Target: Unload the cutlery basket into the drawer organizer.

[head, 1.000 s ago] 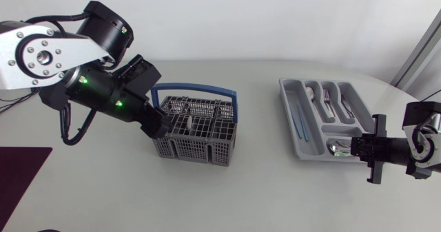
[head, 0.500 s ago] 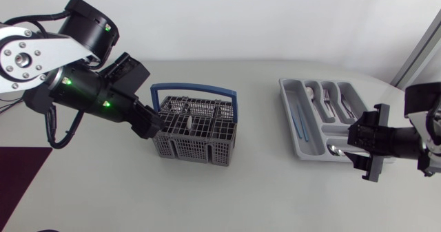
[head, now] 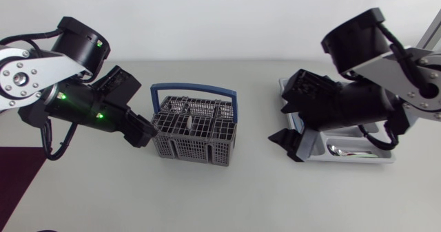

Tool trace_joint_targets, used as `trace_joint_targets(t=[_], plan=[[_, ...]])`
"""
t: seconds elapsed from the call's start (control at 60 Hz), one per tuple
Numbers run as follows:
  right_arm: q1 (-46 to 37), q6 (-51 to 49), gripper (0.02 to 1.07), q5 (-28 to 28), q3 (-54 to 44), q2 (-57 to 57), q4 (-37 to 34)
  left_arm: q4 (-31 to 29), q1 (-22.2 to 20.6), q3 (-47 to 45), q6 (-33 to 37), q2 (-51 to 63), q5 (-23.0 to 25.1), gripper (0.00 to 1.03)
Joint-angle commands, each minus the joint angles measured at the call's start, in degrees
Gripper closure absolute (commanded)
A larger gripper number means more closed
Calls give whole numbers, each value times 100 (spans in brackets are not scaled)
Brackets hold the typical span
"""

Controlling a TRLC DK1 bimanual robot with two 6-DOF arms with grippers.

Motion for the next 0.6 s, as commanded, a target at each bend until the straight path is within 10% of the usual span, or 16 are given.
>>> trace_joint_targets(t=[0.0,0.583], plan=[[363,843,11,31,307,295,-112,132,226,-191,214,-49,30,17],[961,1977,12,-110,465,1833,784,1063,1087,29,486,1419,276,17]])
